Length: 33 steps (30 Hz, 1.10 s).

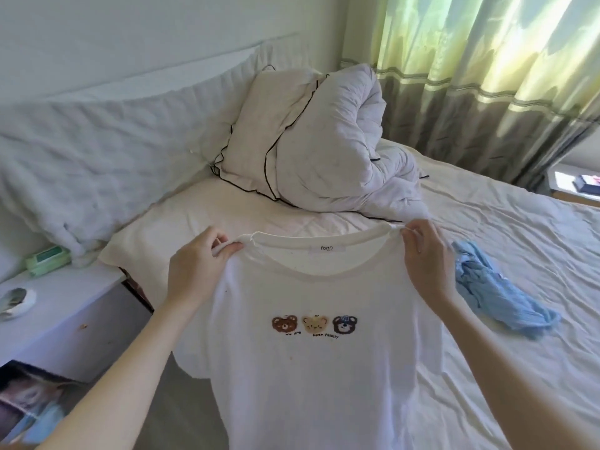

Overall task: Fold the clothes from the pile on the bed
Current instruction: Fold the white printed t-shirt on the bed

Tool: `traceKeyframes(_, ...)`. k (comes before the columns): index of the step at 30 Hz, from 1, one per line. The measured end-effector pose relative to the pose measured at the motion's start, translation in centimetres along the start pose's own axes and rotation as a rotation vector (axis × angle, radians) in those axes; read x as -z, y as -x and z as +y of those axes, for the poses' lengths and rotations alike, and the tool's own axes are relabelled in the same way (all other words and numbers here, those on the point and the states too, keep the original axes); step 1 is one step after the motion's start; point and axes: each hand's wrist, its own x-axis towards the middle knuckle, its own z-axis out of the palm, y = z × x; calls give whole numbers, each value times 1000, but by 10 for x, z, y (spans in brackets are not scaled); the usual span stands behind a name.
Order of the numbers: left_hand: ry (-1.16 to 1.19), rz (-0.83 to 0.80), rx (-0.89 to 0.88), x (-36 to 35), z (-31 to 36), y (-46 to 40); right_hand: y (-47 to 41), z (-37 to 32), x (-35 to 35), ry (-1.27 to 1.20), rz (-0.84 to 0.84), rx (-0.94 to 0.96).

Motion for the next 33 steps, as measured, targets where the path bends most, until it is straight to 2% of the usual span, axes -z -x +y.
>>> traceKeyframes(8, -212, -182, 104, -155, -94, -104, -77, 98, -183, 57, -258, -204)
traceKeyframes(18, -307, -324, 131, -355, -205, -165, -93, 240, -364, 164, -406, -378)
traceKeyframes(27, -459, -468, 114, -468, -261, -162, -61, 326, -440, 337, -543, -481)
traceKeyframes(31, -432, -627, 201, -481, -265, -166, -57, 327, -449, 410, -586, -497)
traceKeyframes(33, -368, -643, 226, -471, -270, -166, -52, 317, -446, 453, -550, -444)
